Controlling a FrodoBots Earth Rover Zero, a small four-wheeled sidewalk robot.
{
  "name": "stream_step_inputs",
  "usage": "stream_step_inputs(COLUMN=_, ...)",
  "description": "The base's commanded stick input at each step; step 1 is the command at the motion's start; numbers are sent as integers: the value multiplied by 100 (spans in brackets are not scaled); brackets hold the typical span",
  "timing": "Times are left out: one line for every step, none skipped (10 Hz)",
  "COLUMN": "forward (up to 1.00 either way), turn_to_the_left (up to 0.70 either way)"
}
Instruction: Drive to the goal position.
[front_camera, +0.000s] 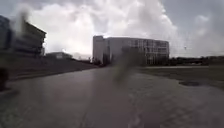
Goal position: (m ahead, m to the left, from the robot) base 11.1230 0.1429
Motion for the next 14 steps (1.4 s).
stream_step_inputs(forward=70, turn_to_the_left=2)
stream_step_inputs(forward=70, turn_to_the_left=2)
stream_step_inputs(forward=70, turn_to_the_left=2)
stream_step_inputs(forward=70, turn_to_the_left=1)
stream_step_inputs(forward=70, turn_to_the_left=0)
stream_step_inputs(forward=70, turn_to_the_left=0)
stream_step_inputs(forward=70, turn_to_the_left=0)
stream_step_inputs(forward=70, turn_to_the_left=0)
stream_step_inputs(forward=70, turn_to_the_left=0)
stream_step_inputs(forward=70, turn_to_the_left=-1)
stream_step_inputs(forward=70, turn_to_the_left=-3)
stream_step_inputs(forward=70, turn_to_the_left=-8)
stream_step_inputs(forward=70, turn_to_the_left=-32)
stream_step_inputs(forward=70, turn_to_the_left=-23)
